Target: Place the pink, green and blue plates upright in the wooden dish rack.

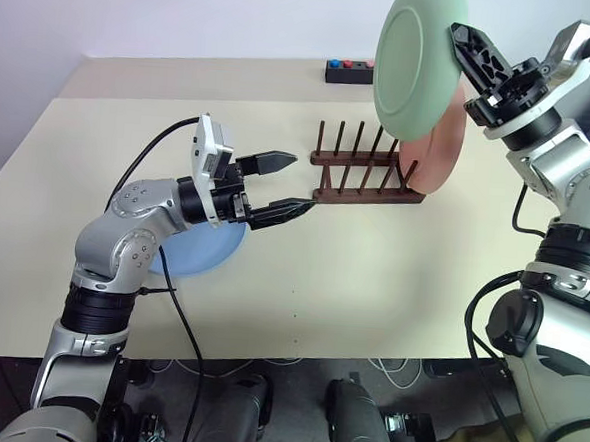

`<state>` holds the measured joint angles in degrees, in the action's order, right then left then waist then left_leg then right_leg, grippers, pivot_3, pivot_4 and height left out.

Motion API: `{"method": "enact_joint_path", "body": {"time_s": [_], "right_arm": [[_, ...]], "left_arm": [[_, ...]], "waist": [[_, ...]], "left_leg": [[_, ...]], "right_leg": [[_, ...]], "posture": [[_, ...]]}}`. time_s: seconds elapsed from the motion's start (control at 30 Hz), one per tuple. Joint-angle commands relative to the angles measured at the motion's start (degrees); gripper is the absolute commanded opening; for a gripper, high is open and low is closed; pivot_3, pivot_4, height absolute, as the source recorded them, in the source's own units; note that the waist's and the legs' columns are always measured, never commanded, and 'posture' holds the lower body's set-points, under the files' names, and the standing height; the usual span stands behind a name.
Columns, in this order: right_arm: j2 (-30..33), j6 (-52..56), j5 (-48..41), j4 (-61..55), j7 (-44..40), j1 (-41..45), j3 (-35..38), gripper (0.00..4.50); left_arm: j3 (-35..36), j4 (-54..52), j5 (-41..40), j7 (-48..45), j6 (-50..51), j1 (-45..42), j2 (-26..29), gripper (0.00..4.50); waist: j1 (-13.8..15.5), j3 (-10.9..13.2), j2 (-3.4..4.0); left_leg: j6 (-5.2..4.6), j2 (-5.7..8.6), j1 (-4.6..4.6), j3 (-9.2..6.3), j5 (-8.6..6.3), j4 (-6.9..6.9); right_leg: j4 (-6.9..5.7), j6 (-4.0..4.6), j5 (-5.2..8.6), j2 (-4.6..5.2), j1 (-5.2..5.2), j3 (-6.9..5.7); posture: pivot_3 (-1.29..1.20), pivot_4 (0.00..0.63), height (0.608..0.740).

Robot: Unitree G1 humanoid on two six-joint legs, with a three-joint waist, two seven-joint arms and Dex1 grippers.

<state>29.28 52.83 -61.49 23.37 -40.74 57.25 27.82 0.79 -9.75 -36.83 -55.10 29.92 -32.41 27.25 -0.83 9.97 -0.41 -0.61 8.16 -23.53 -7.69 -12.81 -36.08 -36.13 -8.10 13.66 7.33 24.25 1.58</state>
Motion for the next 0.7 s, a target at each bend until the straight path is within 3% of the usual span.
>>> {"method": "enact_joint_path", "body": {"time_s": [0.03,0.7], "right_arm": [[-0.8,-2.0,0.8,-2.1,-0.5,-0.8,-0.1,0.03],[-3.1,-4.0,3.6,-1.9,0.4,-5.1,-0.5,0.03]], "left_arm": [[1.0,-2.0,-0.6,-0.1,-0.2,-0.5,0.7,4.5],[1.1,-2.8,-0.9,0.2,0.3,-0.6,0.9,4.5]], "waist": [[0.0,0.0,0.0],[-0.1,0.0,0.0]], "left_leg": [[0.0,0.0,0.0,0.0,0.0,0.0],[0.0,0.0,0.0,-0.01,0.0,0.01]], "right_leg": [[0.0,0.0,0.0,0.0,0.0,0.0],[0.0,0.0,0.0,-0.01,0.01,0.0]], "posture": [[0.0,0.15,0.74],[0.0,0.15,0.74]]}}
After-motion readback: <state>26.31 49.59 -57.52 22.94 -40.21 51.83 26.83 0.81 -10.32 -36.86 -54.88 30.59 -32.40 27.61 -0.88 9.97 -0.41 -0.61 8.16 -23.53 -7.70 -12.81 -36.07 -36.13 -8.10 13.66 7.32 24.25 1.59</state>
